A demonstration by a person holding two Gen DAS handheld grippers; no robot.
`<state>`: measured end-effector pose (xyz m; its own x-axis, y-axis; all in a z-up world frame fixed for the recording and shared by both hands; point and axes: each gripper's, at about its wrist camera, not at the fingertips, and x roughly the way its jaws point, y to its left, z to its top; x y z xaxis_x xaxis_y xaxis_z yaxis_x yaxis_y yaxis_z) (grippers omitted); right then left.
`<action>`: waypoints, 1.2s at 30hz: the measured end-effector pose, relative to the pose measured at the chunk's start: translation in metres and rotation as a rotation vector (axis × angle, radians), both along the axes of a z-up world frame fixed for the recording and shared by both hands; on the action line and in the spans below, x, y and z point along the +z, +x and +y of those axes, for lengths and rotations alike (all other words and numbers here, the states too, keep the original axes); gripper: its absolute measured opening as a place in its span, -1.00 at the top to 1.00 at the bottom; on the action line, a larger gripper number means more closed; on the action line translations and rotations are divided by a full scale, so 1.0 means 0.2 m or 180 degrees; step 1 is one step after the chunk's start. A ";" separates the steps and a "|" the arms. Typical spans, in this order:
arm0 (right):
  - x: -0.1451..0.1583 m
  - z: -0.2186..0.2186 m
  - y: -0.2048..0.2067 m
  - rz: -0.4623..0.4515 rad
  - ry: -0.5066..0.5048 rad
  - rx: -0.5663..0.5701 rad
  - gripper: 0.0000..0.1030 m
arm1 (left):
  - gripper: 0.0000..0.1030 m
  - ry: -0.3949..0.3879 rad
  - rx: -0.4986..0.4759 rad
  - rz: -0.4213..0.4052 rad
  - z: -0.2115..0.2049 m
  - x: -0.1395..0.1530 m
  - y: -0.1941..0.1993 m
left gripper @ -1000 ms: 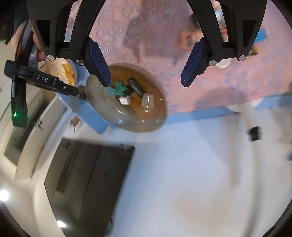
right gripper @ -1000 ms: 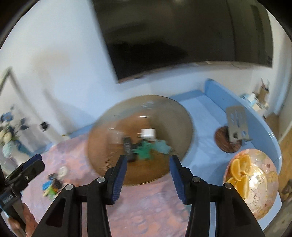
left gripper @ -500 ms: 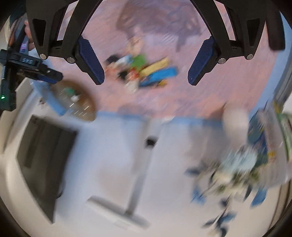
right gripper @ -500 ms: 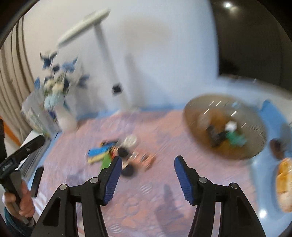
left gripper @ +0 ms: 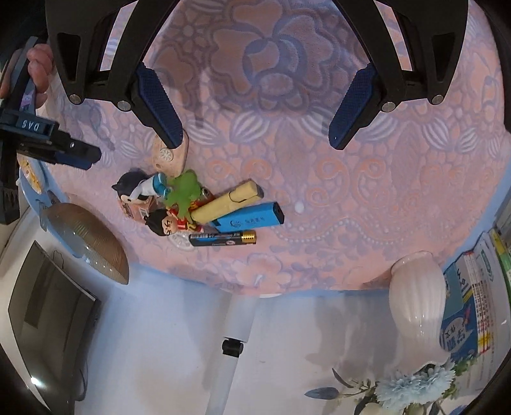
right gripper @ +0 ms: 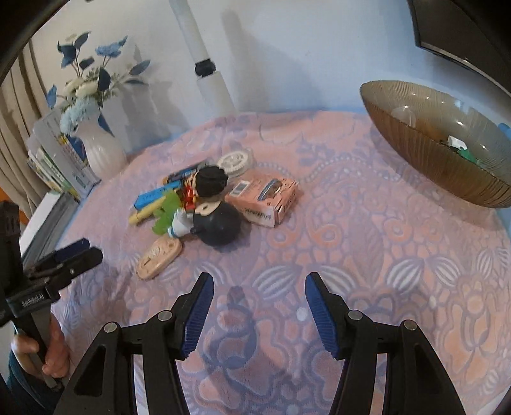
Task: Organize rigid objects
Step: 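Grasp the beige toy with the left tool while the right tool grasps the black-eared figurine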
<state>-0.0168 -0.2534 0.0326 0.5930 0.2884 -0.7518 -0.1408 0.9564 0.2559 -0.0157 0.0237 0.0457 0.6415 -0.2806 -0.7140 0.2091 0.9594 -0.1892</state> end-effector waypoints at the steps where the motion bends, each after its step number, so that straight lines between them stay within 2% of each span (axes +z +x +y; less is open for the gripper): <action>1: -0.01 -0.01 0.00 0.0019 0.0020 -0.0008 -0.13 | -0.79 0.0011 -0.0015 0.0005 -0.01 0.00 0.00; 9: -0.01 -0.01 0.01 0.0158 0.0097 0.0055 -0.13 | -0.79 0.0073 -0.0116 0.0020 -0.04 0.02 -0.01; 13: 0.07 0.07 0.04 0.0615 0.0408 0.0609 -0.13 | -0.78 0.0025 -0.0478 0.0244 -0.15 0.05 -0.01; 17: 0.19 0.09 0.15 0.0538 0.0521 0.0668 -0.13 | -0.78 -0.0015 -0.0761 0.0219 -0.31 0.08 0.02; 18: 0.19 0.08 0.20 0.0543 0.0537 0.0607 -0.13 | -0.68 0.0015 -0.0810 0.0229 -0.35 0.06 0.04; 19: 0.18 0.07 0.23 0.0568 0.0579 0.0566 -0.13 | -0.41 0.0031 -0.0853 0.0272 -0.37 0.04 0.06; 21: 0.12 0.04 0.31 0.0679 0.0796 0.0522 -0.13 | -0.08 0.0034 -0.0963 0.0452 -0.41 -0.02 0.10; 23: 0.04 0.02 0.37 0.0790 0.1003 0.0506 -0.13 | -0.07 0.0037 -0.0989 0.0494 -0.44 -0.06 0.14; 30: -0.07 0.03 0.50 0.0740 0.1190 0.0508 -0.13 | -0.06 0.0127 -0.1005 0.0382 -0.48 -0.07 0.15; 33: -0.05 0.07 0.48 0.0619 0.1032 0.0575 -0.07 | 0.39 0.0213 -0.0902 0.0339 -0.47 -0.07 0.15; 36: -0.03 0.09 0.42 0.0535 0.0901 0.0597 -0.06 | 0.39 0.0097 -0.0841 0.0350 -0.42 -0.06 0.15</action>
